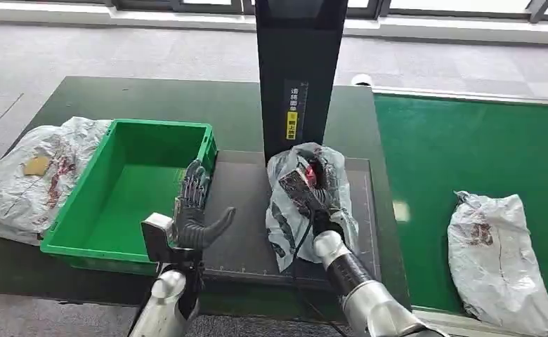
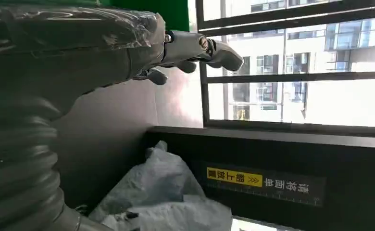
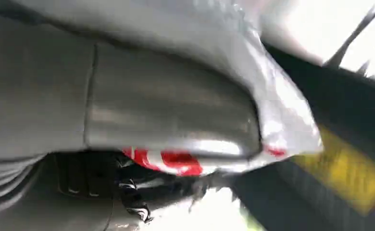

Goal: Moved the parcel from conveyor to table for the left to box.

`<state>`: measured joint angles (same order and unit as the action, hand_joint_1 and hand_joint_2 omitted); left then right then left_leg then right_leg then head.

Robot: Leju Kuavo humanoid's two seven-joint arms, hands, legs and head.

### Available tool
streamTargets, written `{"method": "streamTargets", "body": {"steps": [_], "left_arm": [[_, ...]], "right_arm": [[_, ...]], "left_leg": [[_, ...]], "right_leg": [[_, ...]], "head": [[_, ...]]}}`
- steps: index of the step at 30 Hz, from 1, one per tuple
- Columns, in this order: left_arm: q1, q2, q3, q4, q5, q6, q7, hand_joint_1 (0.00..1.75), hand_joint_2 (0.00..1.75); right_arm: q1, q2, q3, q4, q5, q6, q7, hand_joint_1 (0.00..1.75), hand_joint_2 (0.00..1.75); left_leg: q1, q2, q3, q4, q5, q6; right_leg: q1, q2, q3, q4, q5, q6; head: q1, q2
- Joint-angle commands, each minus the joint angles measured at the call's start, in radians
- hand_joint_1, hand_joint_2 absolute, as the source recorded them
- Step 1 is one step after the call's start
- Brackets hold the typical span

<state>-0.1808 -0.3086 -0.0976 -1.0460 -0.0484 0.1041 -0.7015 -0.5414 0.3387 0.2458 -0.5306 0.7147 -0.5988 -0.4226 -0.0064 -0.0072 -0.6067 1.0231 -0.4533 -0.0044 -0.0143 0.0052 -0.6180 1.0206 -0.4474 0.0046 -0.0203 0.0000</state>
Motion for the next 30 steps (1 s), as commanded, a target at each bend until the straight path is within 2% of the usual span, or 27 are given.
{"method": "streamTargets", "body": {"steps": [1,2,3,5,7,8,14,16,20,21,23,24,25,27,28,29,30], "left_arm": [[0.041,-0.039,0.049,-0.026,-0.002,0.019,0.003,0.0,1.75],[0.041,-0.039,0.049,-0.026,-0.002,0.019,0.003,0.0,1.75],[0.039,-0.04,0.048,-0.024,-0.002,0.022,0.003,0.0,1.75],[0.041,-0.04,0.048,-0.026,-0.004,0.023,0.003,0.0,1.75],[0.037,-0.04,0.048,-0.016,-0.006,0.02,0.003,0.0,1.75],[0.033,-0.04,0.049,-0.011,-0.007,0.019,0.003,0.0,1.75],[0.033,-0.04,0.049,-0.011,-0.007,0.019,0.003,0.0,1.75],[0.027,-0.04,0.05,-0.005,-0.015,0.015,0.003,0.0,1.75],[0.025,-0.039,0.053,-0.003,-0.02,0.008,0.003,0.0,1.75],[0.023,-0.04,0.054,0.0,-0.029,0.012,0.003,0.0,1.75],[0.016,-0.039,0.037,0.001,-0.056,0.033,0.003,0.0,1.75],[0.012,-0.04,0.024,-0.001,-0.058,0.041,0.003,0.0,1.75],[0.009,-0.035,-0.024,-0.039,-0.07,0.023,0.003,0.0,1.75],[-0.016,-0.031,-0.101,-0.05,-0.119,0.041,0.003,0.0,1.75],[-0.057,-0.025,-0.2,-0.05,-0.175,0.072,0.003,0.0,1.75],[-0.057,-0.025,-0.2,-0.05,-0.175,0.072,0.003,0.0,1.75],[-0.131,-0.04,-0.274,0.021,-0.225,0.123,0.003,0.0,1.75]], "right_arm": [[0.204,0.01,-0.215,-0.472,0.39,-0.099,0.06,0.0,0.0],[0.204,0.01,-0.215,-0.472,0.39,-0.099,0.06,0.0,0.0],[0.247,0.01,-0.212,-0.532,0.404,-0.099,0.059,0.0,0.0],[0.289,0.01,-0.198,-0.621,0.391,-0.099,0.059,0.0,0.0],[0.331,0.007,-0.16,-0.673,0.281,-0.099,0.035,0.0,0.0],[0.337,0.002,-0.151,-0.684,0.244,-0.099,0.018,0.0,0.0],[0.337,0.002,-0.151,-0.684,0.244,-0.099,0.018,0.0,0.0],[0.344,-0.009,-0.134,-0.702,0.165,-0.088,-0.018,0.0,0.0],[0.368,-0.022,-0.12,-0.747,0.118,-0.081,-0.036,0.0,0.0],[0.384,-0.026,-0.114,-0.779,0.112,-0.096,-0.041,0.0,0.0],[0.438,0.01,-0.211,-0.943,0.111,-0.099,-0.151,0.0,0.0],[0.462,0.01,-0.213,-0.985,0.109,-0.099,-0.161,0.0,0.0],[0.492,0.01,-0.274,-1.123,0.031,-0.099,-0.241,0.0,0.0],[0.515,0.01,-0.324,-1.222,-0.012,-0.099,-0.271,0.0,0.0],[0.524,0.01,-0.352,-1.289,-0.063,-0.099,-0.276,0.0,1.75],[0.524,0.01,-0.352,-1.289,-0.063,-0.099,-0.276,0.0,1.75],[0.518,0.01,-0.374,-1.3,-0.091,-0.099,-0.276,0.0,1.75]], "left_leg": [[0.0,-0.001,0.002,-0.001,-0.001,-0.001],[0.001,0.001,0.004,-0.002,-0.002,-0.001],[0.001,0.001,0.002,-0.001,-0.002,-0.001],[0.0,-0.003,0.001,-0.001,-0.001,0.0],[0.001,-0.004,0.003,-0.002,-0.002,-0.001],[0.001,-0.002,0.002,-0.001,-0.002,0.0],[0.001,0.0,0.003,-0.002,-0.002,-0.001],[0.0,-0.001,0.003,-0.002,-0.002,-0.001],[0.0,0.0,0.002,-0.001,-0.002,-0.001],[0.001,-0.001,0.004,-0.002,-0.002,-0.001],[0.001,-0.001,0.003,-0.002,-0.002,-0.001],[0.001,-0.002,0.004,-0.002,-0.003,-0.001],[0.0,-0.004,0.002,-0.001,-0.002,-0.001],[0.0,-0.007,-0.001,0.0,-0.001,0.0],[0.0,-0.009,-0.001,0.001,-0.002,0.0],[0.0,-0.01,-0.003,0.002,-0.001,0.0],[0.0,-0.013,-0.004,0.002,-0.001,0.0]], "right_leg": [[0.0,-0.002,0.003,-0.002,-0.002,0.0],[0.001,-0.001,0.004,-0.003,-0.002,-0.001],[0.001,-0.001,0.003,-0.002,-0.002,-0.001],[0.0,-0.004,0.003,-0.002,-0.002,-0.001],[0.001,-0.005,0.005,-0.003,-0.003,0.0],[0.001,-0.002,0.003,-0.002,-0.003,0.0],[0.001,-0.002,0.003,-0.003,-0.002,0.0],[0.0,-0.002,0.003,-0.002,-0.002,0.0],[0.0,-0.002,0.002,-0.002,-0.002,0.0],[0.001,-0.003,0.005,-0.003,-0.002,0.0],[0.001,-0.003,0.004,-0.003,-0.003,0.0],[0.001,-0.004,0.006,-0.004,-0.003,0.0],[0.0,-0.005,0.003,-0.002,-0.004,0.0],[0.0,-0.008,0.001,0.0,-0.004,0.0],[0.0,-0.011,0.001,0.0,-0.005,0.0],[0.0,-0.011,-0.001,0.001,-0.004,0.0],[0.0,-0.014,-0.001,0.001,-0.005,0.0]], "head": [[0.0,0.0],[0.0,0.0],[0.0,0.0],[0.0,0.0],[0.0,0.0],[0.0,0.0],[0.0,0.0],[0.0,0.0],[0.0,0.0],[0.0,0.0],[0.0,0.0],[0.0,0.0],[0.0,0.0],[0.0,0.0],[0.0,0.0],[0.0,0.0],[0.0,0.0]]}}
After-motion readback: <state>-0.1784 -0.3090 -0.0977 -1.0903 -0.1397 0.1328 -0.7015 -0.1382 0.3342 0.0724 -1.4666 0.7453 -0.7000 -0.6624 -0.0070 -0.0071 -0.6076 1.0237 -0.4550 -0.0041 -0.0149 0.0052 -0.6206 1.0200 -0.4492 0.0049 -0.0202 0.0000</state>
